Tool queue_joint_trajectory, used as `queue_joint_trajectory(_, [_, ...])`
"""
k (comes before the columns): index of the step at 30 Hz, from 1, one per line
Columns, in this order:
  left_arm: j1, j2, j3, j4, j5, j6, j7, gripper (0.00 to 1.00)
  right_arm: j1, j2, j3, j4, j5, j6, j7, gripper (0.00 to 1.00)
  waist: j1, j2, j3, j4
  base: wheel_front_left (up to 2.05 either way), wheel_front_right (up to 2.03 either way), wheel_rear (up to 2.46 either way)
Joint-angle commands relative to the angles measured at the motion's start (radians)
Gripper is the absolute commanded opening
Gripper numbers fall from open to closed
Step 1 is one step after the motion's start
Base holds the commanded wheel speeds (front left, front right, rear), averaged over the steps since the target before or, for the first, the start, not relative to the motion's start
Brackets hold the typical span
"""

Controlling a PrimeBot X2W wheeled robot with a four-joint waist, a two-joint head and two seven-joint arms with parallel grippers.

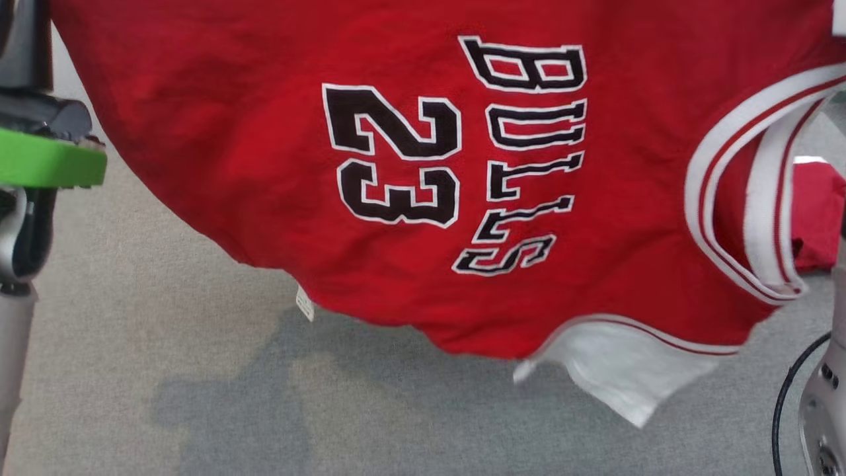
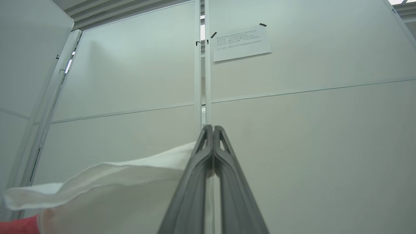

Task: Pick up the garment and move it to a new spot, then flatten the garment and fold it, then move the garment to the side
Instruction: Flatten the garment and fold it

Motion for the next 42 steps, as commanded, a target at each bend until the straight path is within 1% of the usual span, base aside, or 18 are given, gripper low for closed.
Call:
queue_joint_trajectory(1, [-0.036,0.02,-0.01,0.007,-0.008,0.002,0.017,0.0,-0.039,0.001,-0.001,0.028,-0.023,-0.001,0.017,0.0,0.0,0.0,0.038,0.003,0.0,0.0,0.0])
queue_joint_trajectory(4, [-0.09,0.032,-0.028,0.031,-0.027,0.002,0.049,0.0,-0.134,0.014,0.004,0.099,-0.065,-0.001,0.045,0.0,0.0,0.0,0.089,0.002,0.0,0.0,0.0])
queue_joint_trajectory(7, [-0.151,0.033,-0.042,0.077,-0.047,0.002,0.064,0.0,-0.218,0.041,0.017,0.179,-0.127,-0.001,0.045,0.0,0.0,0.0,0.154,-0.001,0.0,0.0,0.0])
queue_joint_trajectory(10, [-0.211,0.03,-0.046,0.14,-0.066,0.002,0.052,0.0,-0.308,0.068,0.016,0.256,-0.195,-0.001,0.02,0.0,0.0,0.0,0.22,-0.007,0.0,0.0,0.0])
queue_joint_trajectory(12, [-0.263,0.029,-0.042,0.191,-0.077,0.002,0.031,0.0,-0.379,0.083,0.009,0.311,-0.262,-0.001,-0.009,0.0,0.0,0.0,0.267,-0.013,0.0,0.0,0.0])
queue_joint_trajectory(15, [-0.345,0.023,-0.049,0.27,-0.09,0.002,0.001,0.0,-0.468,0.106,-0.035,0.383,-0.331,-0.001,-0.044,0.0,0.0,0.0,0.323,-0.02,0.0,0.0,0.0])
queue_joint_trajectory(19, [-0.454,0.026,-0.062,0.371,-0.111,0.002,-0.039,0.0,-0.566,0.124,-0.098,0.465,-0.394,-0.002,-0.091,0.0,0.0,0.0,0.375,-0.033,0.0,0.0,0.0])
queue_joint_trajectory(23, [-0.511,0.016,-0.089,0.443,-0.137,0.002,-0.071,0.0,-0.585,0.13,-0.155,0.515,-0.406,-0.002,-0.13,0.0,0.0,0.0,0.408,-0.04,0.0,0.0,0.0])
queue_joint_trajectory(25, [-0.501,0.01,-0.097,0.465,-0.152,0.002,-0.082,0.0,-0.543,0.131,-0.166,0.527,-0.39,-0.002,-0.144,0.0,0.0,0.0,0.414,-0.042,0.0,0.0,0.0])
queue_joint_trajectory(27, [-0.457,0.007,-0.105,0.478,-0.163,0.002,-0.088,0.0,-0.483,0.132,-0.159,0.527,-0.355,-0.002,-0.155,0.0,0.0,0.0,0.412,-0.043,0.0,0.0,0.0])
queue_joint_trajectory(29, [-0.41,0.005,-0.074,0.446,-0.146,0.002,-0.088,0.0,-0.394,0.131,-0.141,0.512,-0.309,-0.002,-0.163,0.0,0.0,0.0,0.405,-0.044,0.0,0.0,0.0])
queue_joint_trajectory(32, [-0.252,-0.027,-0.015,0.398,-0.127,0.002,-0.088,0.0,-0.19,0.132,-0.092,0.484,-0.25,-0.002,-0.167,0.0,0.0,0.0,0.379,-0.045,0.0,0.0,0.0])
queue_joint_trajectory(36, [-0.003,-0.103,0.045,0.375,-0.12,0.002,-0.089,0.0,0.092,0.131,-0.067,0.436,-0.165,-0.002,-0.171,0.0,0.0,0.0,0.327,-0.044,0.0,0.0,0.0])
queue_joint_trajectory(40, [0.214,-0.19,0.077,0.419,-0.139,0.002,-0.089,0.0,0.33,0.131,-0.051,0.397,-0.076,-0.002,-0.171,0.0,0.0,0.0,0.268,-0.043,0.0,0.0,0.0])
queue_joint_trajectory(42, [0.287,-0.227,0.086,0.436,-0.144,0.002,-0.089,0.0,0.424,0.131,-0.042,0.387,-0.048,-0.002,-0.171,0.0,0.0,0.0,0.24,-0.039,0.0,0.0,0.0])
